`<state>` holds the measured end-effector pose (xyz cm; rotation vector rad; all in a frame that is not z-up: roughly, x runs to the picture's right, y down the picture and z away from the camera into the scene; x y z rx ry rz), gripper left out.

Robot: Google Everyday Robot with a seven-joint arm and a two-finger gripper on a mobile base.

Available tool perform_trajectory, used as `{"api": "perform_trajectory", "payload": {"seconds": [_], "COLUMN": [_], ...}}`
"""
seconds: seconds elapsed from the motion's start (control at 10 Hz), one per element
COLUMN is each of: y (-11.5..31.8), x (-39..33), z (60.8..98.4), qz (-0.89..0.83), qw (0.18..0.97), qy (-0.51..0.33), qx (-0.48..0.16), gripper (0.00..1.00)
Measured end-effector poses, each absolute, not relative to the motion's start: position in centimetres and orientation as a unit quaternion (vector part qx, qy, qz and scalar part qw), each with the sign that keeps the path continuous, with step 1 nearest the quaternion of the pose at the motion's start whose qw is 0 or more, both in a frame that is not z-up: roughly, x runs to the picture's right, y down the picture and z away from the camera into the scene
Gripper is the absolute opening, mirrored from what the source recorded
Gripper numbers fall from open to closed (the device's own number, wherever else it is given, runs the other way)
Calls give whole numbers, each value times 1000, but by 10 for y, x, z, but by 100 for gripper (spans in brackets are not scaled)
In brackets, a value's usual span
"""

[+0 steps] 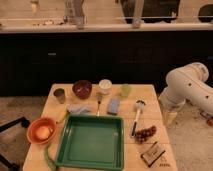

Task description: Wipe table surface with brush

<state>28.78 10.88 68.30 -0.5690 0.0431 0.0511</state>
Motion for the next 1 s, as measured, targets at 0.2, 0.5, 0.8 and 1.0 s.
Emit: {"api": "perform_trajectory", "payload": {"seconds": [0.2, 0.5, 0.8, 1.0], "y": [109, 109, 109, 108], "x": [288, 292, 301, 297], "z": [683, 682, 677, 682], "qz": [25, 31, 15, -71], "qw": [959, 961, 962, 952], "qy": [21, 35, 20, -10], "qx": [-281, -272, -271, -296], "gripper": [80, 80, 80, 80]}}
